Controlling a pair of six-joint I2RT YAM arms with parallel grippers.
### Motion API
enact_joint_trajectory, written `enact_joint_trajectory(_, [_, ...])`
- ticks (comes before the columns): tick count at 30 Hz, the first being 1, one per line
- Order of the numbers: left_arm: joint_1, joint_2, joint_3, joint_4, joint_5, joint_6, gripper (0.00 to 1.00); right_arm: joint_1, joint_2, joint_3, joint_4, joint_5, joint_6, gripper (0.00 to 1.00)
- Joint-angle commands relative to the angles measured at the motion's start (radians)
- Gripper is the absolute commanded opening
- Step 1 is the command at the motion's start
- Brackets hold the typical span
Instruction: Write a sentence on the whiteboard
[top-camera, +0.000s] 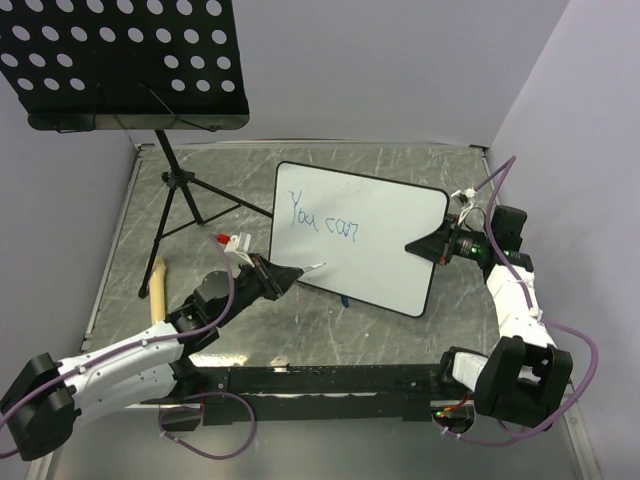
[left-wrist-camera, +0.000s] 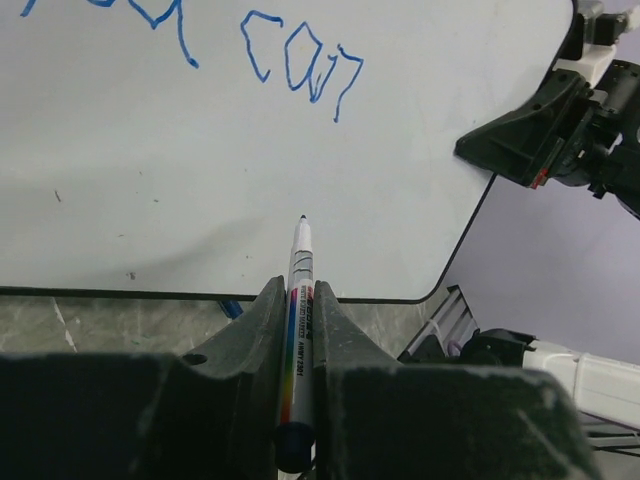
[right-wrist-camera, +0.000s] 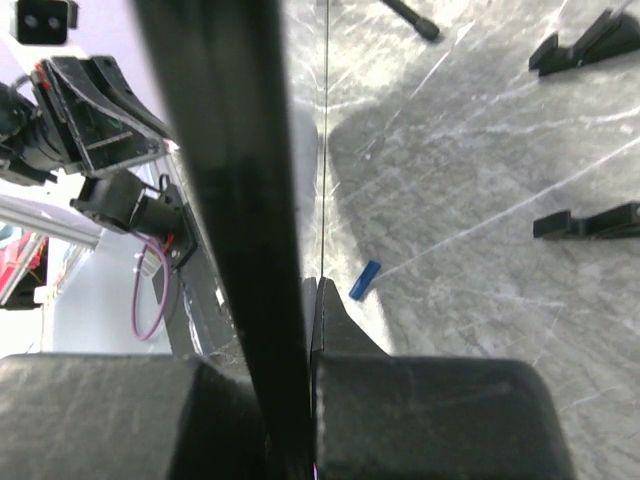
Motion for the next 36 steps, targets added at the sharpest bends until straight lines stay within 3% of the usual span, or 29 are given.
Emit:
enact_joint_trajectory(1, [-0.004, 0.049, 0.025, 0.114, -0.035, 0.015, 0.01, 0.009, -0.023, 0.073, 0.078, -0.234, 0.008, 0.00])
enact_joint_trajectory(6, [-0.004, 0.072, 0.036, 0.137, -0.108, 0.031, 0.01, 0.014, -0.015, 0.084, 0.040, -0.242, -0.023, 0.00])
enact_joint_trajectory(15, [-0.004, 0.207, 0.109, 0.214, -0.101, 0.063, 0.01, 0.020, -0.005, 0.097, 0.000, -0.239, -0.060, 0.00])
enact_joint_trajectory(36, [-0.004, 0.290, 0.154, 0.160, -0.121, 0.069, 0.01, 0.021, 0.001, 0.107, -0.023, -0.239, -0.080, 0.00])
